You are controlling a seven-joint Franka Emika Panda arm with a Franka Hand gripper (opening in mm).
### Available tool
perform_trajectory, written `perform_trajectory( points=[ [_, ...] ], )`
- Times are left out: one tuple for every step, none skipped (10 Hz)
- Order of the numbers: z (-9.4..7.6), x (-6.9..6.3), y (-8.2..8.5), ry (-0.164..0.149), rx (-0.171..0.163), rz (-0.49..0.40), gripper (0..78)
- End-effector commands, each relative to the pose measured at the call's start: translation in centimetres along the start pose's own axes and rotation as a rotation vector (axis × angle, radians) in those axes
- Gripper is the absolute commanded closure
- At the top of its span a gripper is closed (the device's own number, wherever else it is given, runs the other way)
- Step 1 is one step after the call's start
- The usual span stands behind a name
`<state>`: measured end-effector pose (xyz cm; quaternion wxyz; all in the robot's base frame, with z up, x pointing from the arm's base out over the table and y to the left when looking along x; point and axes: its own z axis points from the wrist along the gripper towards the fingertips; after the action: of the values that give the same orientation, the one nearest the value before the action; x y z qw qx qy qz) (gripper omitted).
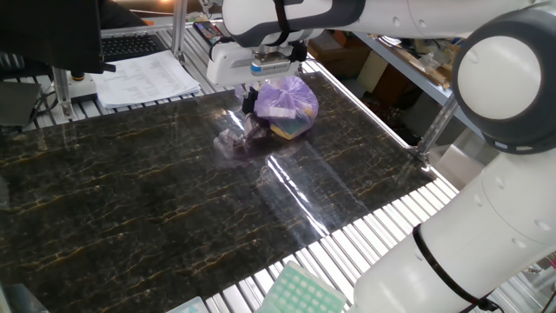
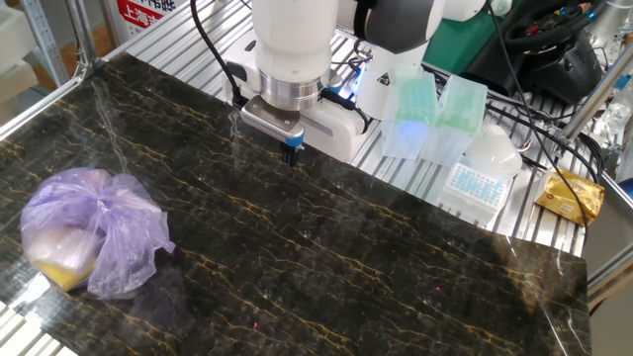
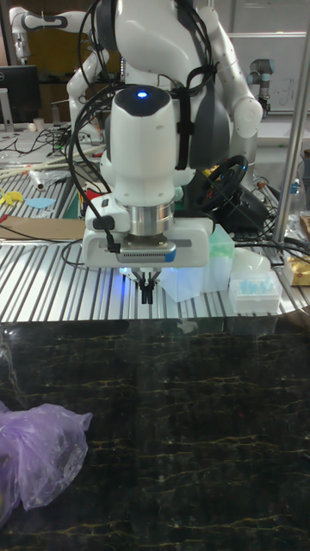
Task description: Pick up a bag of things
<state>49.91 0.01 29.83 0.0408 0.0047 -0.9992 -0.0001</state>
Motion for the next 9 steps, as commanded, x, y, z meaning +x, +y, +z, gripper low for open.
perform_trajectory(
  points=[
    [-0.12,-0.05,-0.01,-0.003,-0.001,0.000,77.6],
    [-0.12,-0.05,-0.01,-0.003,-0.008,-0.001,77.6],
    [-0.12,-0.05,-0.01,-0.003,-0.008,-0.001,77.6],
    [-0.12,-0.05,-0.01,-0.003,-0.009,-0.002,77.6],
    [-0.12,-0.05,-0.01,-0.003,-0.009,-0.002,77.6],
    [-0.12,-0.05,-0.01,-0.003,-0.009,-0.002,77.6],
    [-0.12,-0.05,-0.01,-0.003,-0.009,-0.002,77.6],
    [-0.12,-0.05,-0.01,-0.003,-0.009,-0.002,77.6],
    [-0.12,-0.05,-0.01,-0.003,-0.009,-0.002,77.6]
  ],
)
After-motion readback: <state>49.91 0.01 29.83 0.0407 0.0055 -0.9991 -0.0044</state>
